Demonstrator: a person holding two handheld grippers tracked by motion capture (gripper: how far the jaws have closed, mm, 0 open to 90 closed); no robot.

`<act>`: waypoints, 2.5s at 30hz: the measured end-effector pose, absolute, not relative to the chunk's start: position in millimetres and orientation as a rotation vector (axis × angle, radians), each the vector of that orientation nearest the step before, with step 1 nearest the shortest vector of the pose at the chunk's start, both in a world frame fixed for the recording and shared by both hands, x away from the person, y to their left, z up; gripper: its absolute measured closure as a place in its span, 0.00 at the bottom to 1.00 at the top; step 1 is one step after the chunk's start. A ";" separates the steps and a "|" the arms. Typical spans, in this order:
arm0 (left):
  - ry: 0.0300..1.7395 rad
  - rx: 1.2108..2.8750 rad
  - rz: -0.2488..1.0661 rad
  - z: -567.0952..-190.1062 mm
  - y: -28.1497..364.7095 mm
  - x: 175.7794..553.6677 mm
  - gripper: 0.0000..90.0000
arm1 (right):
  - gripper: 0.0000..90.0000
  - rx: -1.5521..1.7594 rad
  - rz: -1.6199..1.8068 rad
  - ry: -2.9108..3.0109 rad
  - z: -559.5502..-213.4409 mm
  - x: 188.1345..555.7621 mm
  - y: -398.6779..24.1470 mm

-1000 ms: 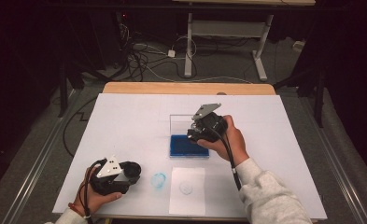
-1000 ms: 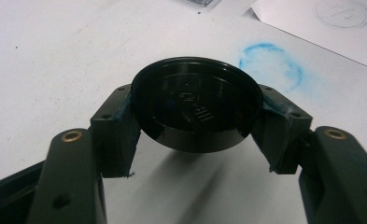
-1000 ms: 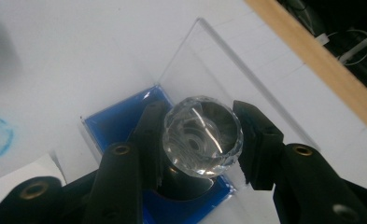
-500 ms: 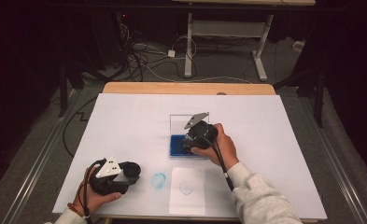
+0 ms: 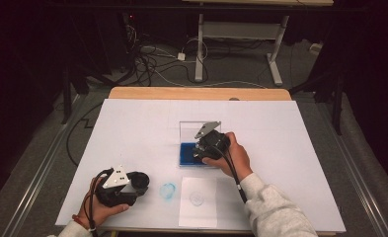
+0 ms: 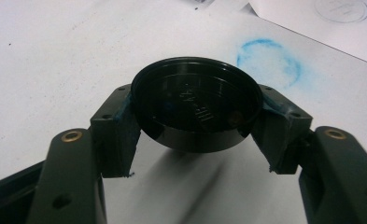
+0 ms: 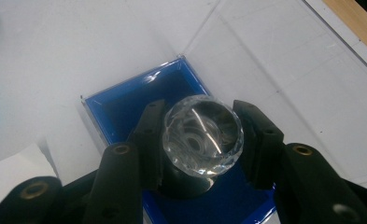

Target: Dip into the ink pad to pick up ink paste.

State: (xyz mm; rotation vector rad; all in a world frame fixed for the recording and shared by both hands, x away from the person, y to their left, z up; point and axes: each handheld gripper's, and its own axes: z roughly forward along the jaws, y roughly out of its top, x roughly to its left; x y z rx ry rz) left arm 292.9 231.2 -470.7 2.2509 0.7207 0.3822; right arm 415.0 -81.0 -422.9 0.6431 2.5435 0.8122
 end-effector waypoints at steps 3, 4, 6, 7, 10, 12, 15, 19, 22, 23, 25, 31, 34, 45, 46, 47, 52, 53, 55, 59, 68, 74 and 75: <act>0.719 2.250 0.379 -470.7 230.5 292.5 0.41 | 0.64 0.654 0.824 2.541 -423.8 415.1 -82.0; 0.719 2.251 0.379 -470.7 230.3 292.6 0.41 | 0.64 0.663 0.831 2.548 -423.8 415.8 -83.3; 0.719 2.253 0.378 -470.7 229.8 292.3 0.41 | 0.64 0.679 0.843 2.555 -423.8 417.4 -85.2; 0.718 2.253 0.377 -470.7 229.4 292.2 0.41 | 0.64 0.682 0.849 2.559 -423.8 418.3 -85.8; 0.716 2.253 0.378 -470.7 228.7 292.1 0.41 | 0.64 0.696 0.848 2.560 -423.7 419.3 -85.1; 0.716 2.255 0.377 -470.9 228.9 292.4 0.41 | 0.64 0.677 0.834 2.553 -423.7 419.2 -83.5; 0.715 2.259 0.374 -471.3 228.9 292.8 0.41 | 0.64 0.654 0.808 2.548 -423.7 416.7 -81.0; 0.714 2.258 0.373 -471.3 228.8 293.0 0.41 | 0.64 0.659 0.796 2.544 -423.6 415.5 -79.8; 0.714 2.258 0.371 -471.4 228.9 293.1 0.41 | 0.64 0.655 0.785 2.550 -422.9 416.0 -80.0; 0.716 2.258 0.369 -471.5 228.8 293.0 0.41 | 0.64 0.663 0.798 2.556 -422.7 417.8 -81.5; 0.710 2.260 0.371 -471.4 228.8 292.7 0.41 | 0.64 0.683 0.830 2.566 -422.7 421.8 -84.8; 0.715 2.262 0.368 -472.2 229.3 293.2 0.41 | 0.64 0.625 0.752 2.536 -422.9 414.1 -75.6; 0.712 2.262 0.369 -471.7 228.8 292.8 0.41 | 0.64 0.637 0.757 2.539 -423.0 413.5 -77.4; 0.706 2.254 0.352 -472.7 229.3 292.8 0.41 | 0.64 0.663 0.802 2.549 -423.8 417.0 -84.1; 0.709 2.254 0.350 -472.8 229.6 292.7 0.41 | 0.64 0.660 0.802 2.545 -424.1 416.3 -83.1; 0.710 2.256 0.350 -472.9 229.8 292.5 0.41 | 0.64 0.651 0.789 2.544 -424.0 415.7 -82.1; 0.710 2.256 0.357 -472.5 230.1 291.9 0.41 | 0.64 0.634 0.784 2.520 -425.7 412.6 -80.2; 0.710 2.255 0.356 -472.4 230.1 291.9 0.41 | 0.64 0.633 0.784 2.521 -425.6 412.7 -80.7; 0.709 2.257 0.356 -472.3 229.4 291.8 0.41 | 0.64 0.632 0.780 2.520 -425.7 412.3 -80.4; 0.706 2.261 0.357 -472.2 228.4 292.3 0.41 | 0.64 0.625 0.762 2.512 -425.7 410.8 -78.5; 0.712 2.256 0.356 -472.1 229.0 293.3 0.41 | 0.64 0.622 0.763 2.515 -425.7 411.1 -79.1; 0.718 2.256 0.359 -471.7 230.8 292.8 0.41 | 0.64 0.629 0.782 2.517 -425.8 411.5 -81.4; 0.720 2.260 0.360 -471.9 230.7 292.7 0.41 | 0.64 0.632 0.789 2.518 -425.9 412.0 -82.1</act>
